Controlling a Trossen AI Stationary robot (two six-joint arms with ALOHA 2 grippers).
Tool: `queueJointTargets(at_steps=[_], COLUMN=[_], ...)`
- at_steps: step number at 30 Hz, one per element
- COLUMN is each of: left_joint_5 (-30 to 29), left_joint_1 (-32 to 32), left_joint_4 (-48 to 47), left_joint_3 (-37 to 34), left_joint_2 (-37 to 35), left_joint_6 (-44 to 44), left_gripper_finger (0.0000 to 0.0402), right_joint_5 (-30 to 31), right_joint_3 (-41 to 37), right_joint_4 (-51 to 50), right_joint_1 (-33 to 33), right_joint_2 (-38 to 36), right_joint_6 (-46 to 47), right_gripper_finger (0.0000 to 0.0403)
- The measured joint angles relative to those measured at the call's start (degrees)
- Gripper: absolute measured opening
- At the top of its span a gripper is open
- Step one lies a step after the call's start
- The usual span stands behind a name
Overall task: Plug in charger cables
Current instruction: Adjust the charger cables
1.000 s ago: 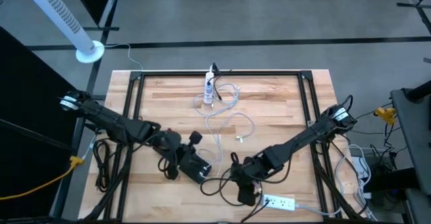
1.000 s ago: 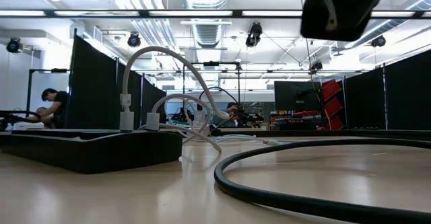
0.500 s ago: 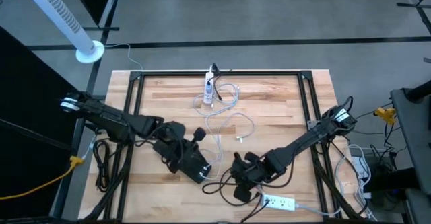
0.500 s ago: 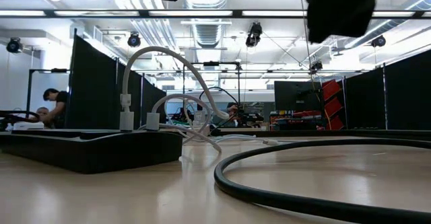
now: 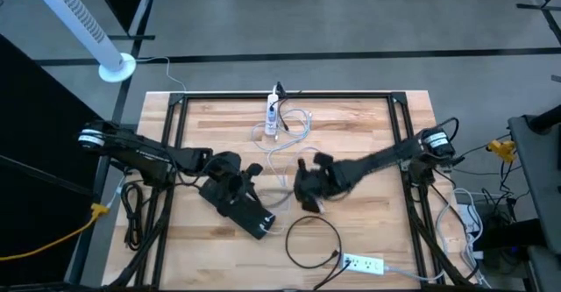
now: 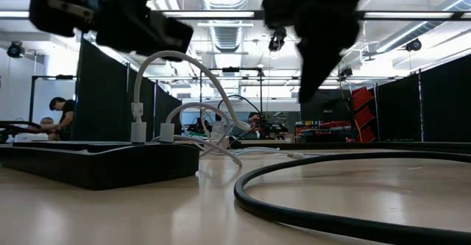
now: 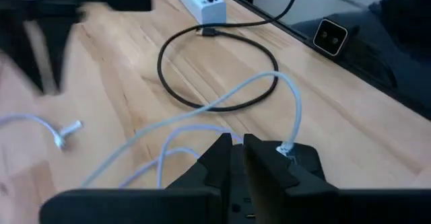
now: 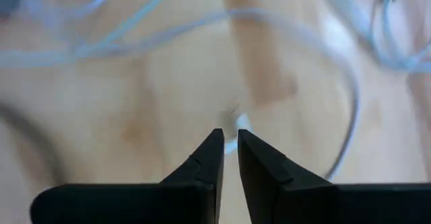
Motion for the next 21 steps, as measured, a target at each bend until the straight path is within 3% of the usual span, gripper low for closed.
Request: queueJointTargets(at_steps=[8,13,17,21], left_joint_5=[-0.7,-12.6,-20.2,-21.6], left_joint_1=[-0.1,-1.0,-1.2,-1.2], left_joint_4=[4.3,4.2,4.2,4.3], left_joint_3=[-6.2,-9.9,-12.4,-14.0], left_joint_2=[0.0,0.0,0.0,0.0], left_joint_6=[-13.1,-21.0,-28.0,-32.4], left_gripper_finger=[0.0027,0.0026,0.0025,0.0025], right_joint_5=[-4.0,-5.6,-17.0,-28.7], right_joint_3=[-2.1,-2.1,-2.1,-1.2], right_joint_4=[18.4,25.8,31.8,32.0], right_joint_1=[-7.9,-10.5,-11.2,-9.9], right_joint_2=[0.7,3.9,8.5,11.3], right_joint_6=[-16.3,-21.2,-21.8,-26.7], right_gripper_finger=[0.0024,0.0023,0.0023,0.0022])
